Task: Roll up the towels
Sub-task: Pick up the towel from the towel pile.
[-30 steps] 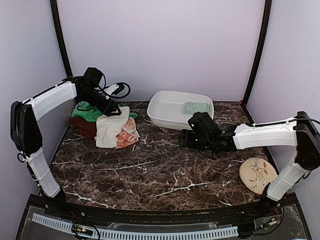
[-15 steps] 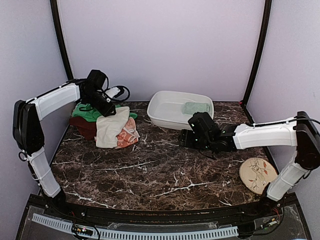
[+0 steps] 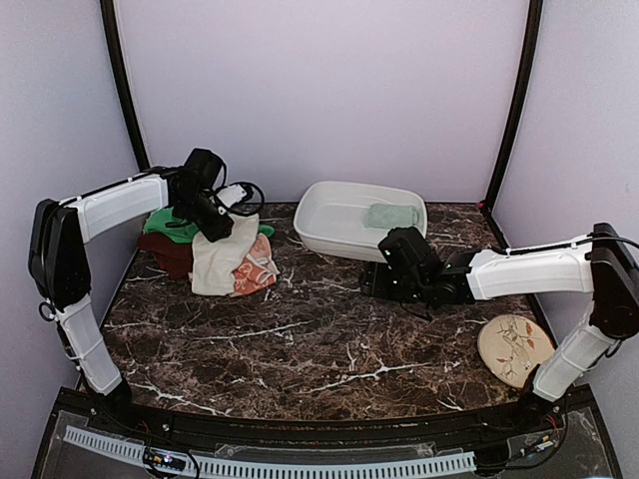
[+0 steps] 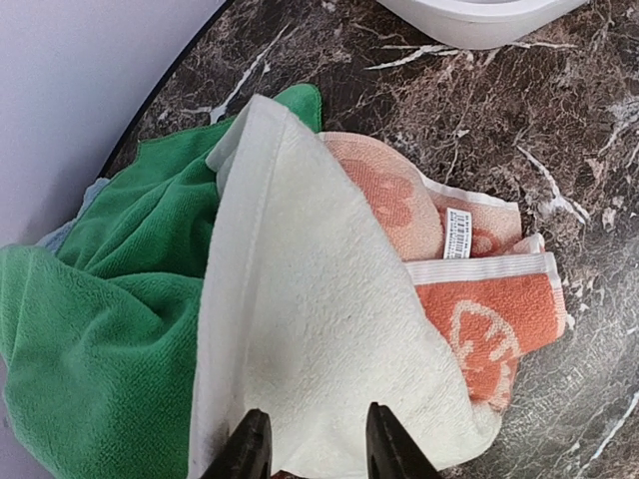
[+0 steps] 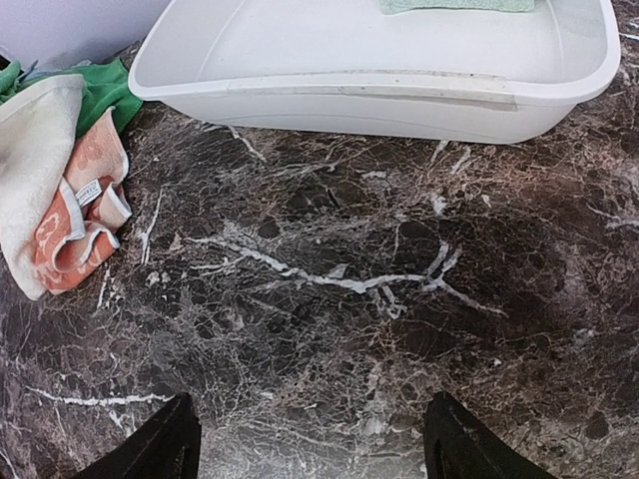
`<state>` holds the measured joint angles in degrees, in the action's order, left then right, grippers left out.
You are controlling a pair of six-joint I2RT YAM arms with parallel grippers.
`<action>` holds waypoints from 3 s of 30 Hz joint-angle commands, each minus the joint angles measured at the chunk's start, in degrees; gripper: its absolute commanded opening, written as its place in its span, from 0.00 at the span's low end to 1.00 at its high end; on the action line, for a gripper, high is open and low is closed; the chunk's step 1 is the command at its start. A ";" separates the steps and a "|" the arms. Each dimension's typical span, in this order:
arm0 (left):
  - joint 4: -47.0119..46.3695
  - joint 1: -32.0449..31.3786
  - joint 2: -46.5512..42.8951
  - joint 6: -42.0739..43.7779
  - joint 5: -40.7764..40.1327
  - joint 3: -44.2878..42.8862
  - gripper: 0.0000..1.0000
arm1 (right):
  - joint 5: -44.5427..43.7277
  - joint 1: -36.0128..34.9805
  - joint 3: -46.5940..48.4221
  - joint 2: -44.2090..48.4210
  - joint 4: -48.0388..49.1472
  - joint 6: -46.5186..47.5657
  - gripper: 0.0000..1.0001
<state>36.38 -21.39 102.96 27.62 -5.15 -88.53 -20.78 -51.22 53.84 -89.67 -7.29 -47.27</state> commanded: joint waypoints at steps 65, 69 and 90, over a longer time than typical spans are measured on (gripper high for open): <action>-5.71 -3.05 -0.58 5.21 -13.76 6.35 0.55 | 2.85 1.64 -2.09 3.62 2.41 -0.79 0.75; -5.74 -3.06 -0.30 5.12 -13.70 6.08 0.44 | 2.51 1.65 -3.05 4.94 2.52 -0.90 0.75; 24.06 -15.78 -12.56 -8.86 32.24 -7.88 0.00 | 2.82 1.65 -3.13 7.32 1.95 -0.51 0.74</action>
<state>52.29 -35.81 94.83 23.51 5.32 -101.38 -17.78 -49.87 50.76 -84.62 -6.07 -47.88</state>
